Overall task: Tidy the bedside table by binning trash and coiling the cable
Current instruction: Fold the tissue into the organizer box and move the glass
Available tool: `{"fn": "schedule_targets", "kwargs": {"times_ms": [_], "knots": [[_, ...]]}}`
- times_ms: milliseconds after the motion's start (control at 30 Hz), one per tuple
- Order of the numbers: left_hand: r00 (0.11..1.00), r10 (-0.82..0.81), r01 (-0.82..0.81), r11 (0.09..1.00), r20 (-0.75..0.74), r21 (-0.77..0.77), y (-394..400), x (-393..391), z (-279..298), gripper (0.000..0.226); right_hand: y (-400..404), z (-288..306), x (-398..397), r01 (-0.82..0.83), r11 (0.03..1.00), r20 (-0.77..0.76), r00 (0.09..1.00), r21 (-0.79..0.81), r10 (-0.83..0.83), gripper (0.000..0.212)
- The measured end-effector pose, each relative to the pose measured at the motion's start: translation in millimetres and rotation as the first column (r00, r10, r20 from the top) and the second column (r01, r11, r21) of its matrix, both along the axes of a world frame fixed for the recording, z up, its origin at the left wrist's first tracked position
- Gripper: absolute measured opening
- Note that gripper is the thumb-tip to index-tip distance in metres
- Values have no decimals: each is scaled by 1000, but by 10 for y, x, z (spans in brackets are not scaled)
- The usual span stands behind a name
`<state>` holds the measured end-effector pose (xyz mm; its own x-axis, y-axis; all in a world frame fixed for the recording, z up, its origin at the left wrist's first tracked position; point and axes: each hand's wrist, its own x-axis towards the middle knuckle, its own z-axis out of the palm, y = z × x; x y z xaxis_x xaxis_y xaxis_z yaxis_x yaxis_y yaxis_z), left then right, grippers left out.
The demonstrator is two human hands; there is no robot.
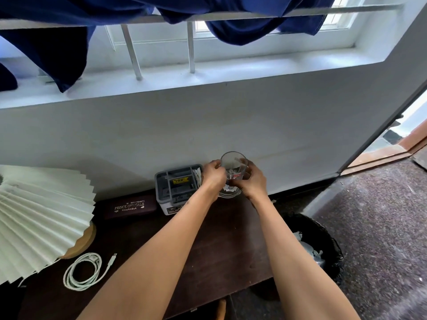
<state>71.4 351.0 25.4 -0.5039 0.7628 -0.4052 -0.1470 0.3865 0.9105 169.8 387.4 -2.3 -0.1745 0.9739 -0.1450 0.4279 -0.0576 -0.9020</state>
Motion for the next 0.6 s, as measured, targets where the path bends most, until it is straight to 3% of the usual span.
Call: {"fn": "schedule_targets", "kwargs": {"times_ms": [500,600], "knots": [[1000,-4,3,998,-17,-61,71,-47,-63,29,52,-127,-87,-15,999,6,1000,-39,15,79],[999,-26,24,999,-32,-46,64,-55,-61,36,45,-117,-97,-18,999,34,999,-36,19,79]]}}
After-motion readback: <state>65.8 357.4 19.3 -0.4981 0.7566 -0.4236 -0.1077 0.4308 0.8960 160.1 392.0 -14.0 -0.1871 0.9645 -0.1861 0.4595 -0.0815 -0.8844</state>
